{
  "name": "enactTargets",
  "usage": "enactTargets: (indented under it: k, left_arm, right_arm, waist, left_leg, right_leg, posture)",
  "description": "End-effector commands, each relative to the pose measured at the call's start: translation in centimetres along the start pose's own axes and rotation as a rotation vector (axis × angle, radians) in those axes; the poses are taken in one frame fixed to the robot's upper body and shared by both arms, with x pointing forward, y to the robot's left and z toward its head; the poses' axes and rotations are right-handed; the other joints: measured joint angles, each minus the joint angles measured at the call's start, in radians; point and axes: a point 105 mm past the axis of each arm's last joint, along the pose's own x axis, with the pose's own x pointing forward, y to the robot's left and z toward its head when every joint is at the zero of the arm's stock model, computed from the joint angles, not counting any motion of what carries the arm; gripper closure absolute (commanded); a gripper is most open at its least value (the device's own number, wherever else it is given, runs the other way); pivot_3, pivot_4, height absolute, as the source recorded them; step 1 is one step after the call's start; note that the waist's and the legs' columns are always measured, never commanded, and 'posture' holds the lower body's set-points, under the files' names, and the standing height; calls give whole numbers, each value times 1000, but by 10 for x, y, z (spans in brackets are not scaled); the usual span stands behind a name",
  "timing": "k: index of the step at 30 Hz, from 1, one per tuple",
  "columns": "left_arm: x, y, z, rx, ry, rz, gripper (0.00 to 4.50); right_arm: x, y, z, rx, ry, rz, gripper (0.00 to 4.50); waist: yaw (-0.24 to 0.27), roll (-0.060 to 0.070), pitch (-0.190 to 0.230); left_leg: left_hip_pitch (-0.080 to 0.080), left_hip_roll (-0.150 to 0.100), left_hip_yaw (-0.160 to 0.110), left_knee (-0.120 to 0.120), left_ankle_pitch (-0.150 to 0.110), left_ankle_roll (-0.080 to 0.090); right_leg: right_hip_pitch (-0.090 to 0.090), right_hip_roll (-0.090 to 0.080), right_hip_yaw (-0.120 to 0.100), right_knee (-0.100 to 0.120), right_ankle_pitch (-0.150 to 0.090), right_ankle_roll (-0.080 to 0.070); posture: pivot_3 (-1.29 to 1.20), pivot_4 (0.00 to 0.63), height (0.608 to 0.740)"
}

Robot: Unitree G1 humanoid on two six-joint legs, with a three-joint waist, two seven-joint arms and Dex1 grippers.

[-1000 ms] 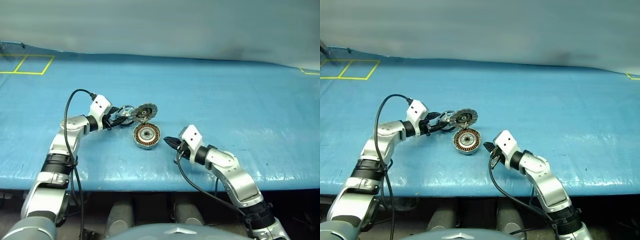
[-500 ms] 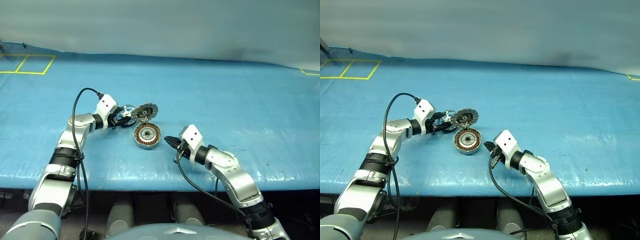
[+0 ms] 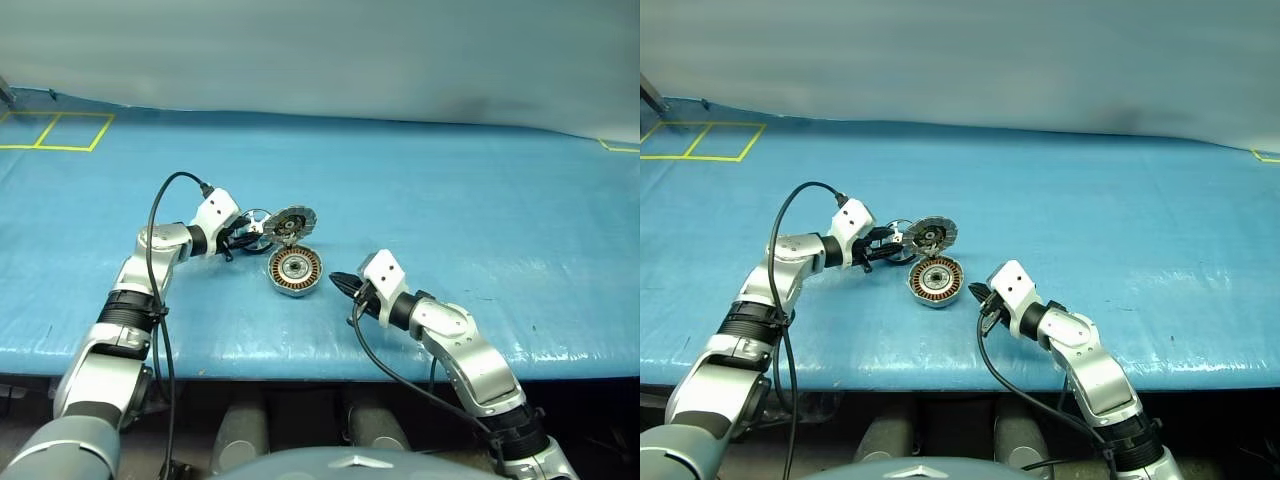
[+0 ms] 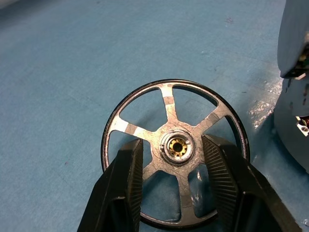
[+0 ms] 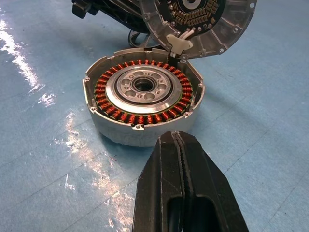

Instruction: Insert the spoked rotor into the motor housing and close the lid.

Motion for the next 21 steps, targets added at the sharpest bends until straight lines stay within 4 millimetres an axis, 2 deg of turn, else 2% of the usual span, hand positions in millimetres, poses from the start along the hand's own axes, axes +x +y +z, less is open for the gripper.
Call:
enactTargets:
  k: [1,4,11,21]
  left_arm:
    - [-10,2,-17,-19,39,17,2896]
    - [-20,8,-16,-21,10,40,2896]
    - [-51,9,-13,-43,-42,21,2896]
    - [-90,-21,-2,-51,-105,-184,2896]
  right_arm:
    - [-2,-1,12,-29,-44,-7,4500]
    - [-4,-4,9,-23,-37,-15,4500]
    - [-7,-12,6,-18,-28,-40,4500]
    - [-11,-22,0,-11,-6,-67,4500]
  waist:
    - [0,0,0]
    - [-4,1,0]
    - [-16,1,0]
    - [-8,-1,1]
  left_leg:
    - [0,0,0,0,0,0]
    - [0,0,0,0,0,0]
    - [-1,1,1,-3,0,0]
    - [-3,1,1,-3,0,0]
  right_leg:
    - [0,0,0,0,0,0]
    - [0,0,0,0,0,0]
    - [-3,0,0,0,0,-1]
    - [-5,0,0,-1,-1,-2]
  posture:
    - [0,150,740]
    - [0,150,740]
    - [0,150,740]
    - [0,150,740]
